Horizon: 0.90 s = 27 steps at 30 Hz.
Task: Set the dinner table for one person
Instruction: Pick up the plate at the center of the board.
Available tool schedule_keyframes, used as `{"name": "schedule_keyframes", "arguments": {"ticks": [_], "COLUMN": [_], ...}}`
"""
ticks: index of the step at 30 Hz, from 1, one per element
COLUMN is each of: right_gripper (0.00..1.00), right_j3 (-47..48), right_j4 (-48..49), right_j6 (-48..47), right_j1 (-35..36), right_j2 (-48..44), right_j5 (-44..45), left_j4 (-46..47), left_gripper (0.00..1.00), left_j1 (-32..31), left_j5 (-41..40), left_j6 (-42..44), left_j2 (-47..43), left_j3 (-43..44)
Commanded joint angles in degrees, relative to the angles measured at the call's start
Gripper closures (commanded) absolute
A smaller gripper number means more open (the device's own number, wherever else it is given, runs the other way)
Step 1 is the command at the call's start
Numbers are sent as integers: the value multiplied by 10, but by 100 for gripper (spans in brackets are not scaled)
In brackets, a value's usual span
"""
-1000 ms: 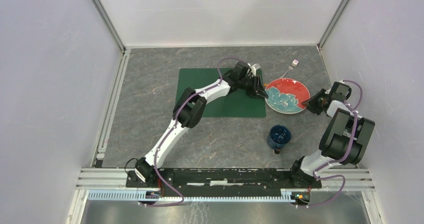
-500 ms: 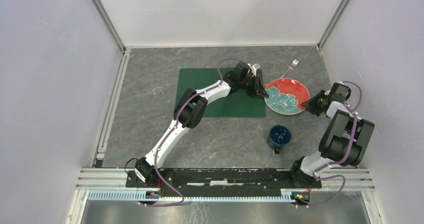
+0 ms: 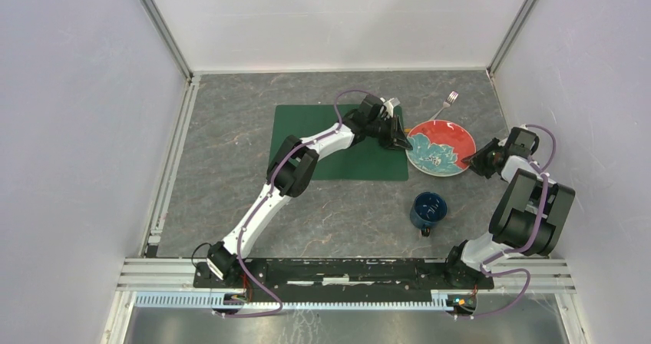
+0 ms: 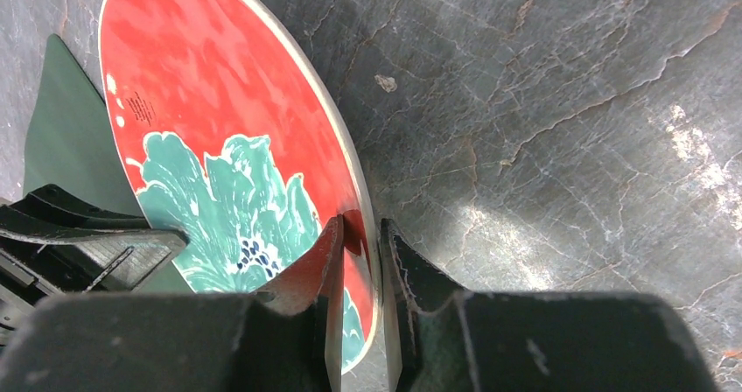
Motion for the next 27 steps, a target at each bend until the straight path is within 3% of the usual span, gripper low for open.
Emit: {"name": "schedule_keyframes", "arguments": {"ticks": [1,12,27], "right_gripper": [100,100,100], "right_j3": [6,77,190], "right_j4": [-11,16,16], "right_j6": [-19,-2,2], "right_j1": [0,23,120], "right_j2": [3,42,98], "right_j5": [6,-79,-165], "left_j4": [0,-22,-58], "left_gripper": [98,98,98], "left_j1": [-4,-3,1], "left_j5": [-24,-46,-78], "left_j6": [50,79,117], "left_j2": [-18,-47,-80], "left_j3": [-5,-4,-5]}}
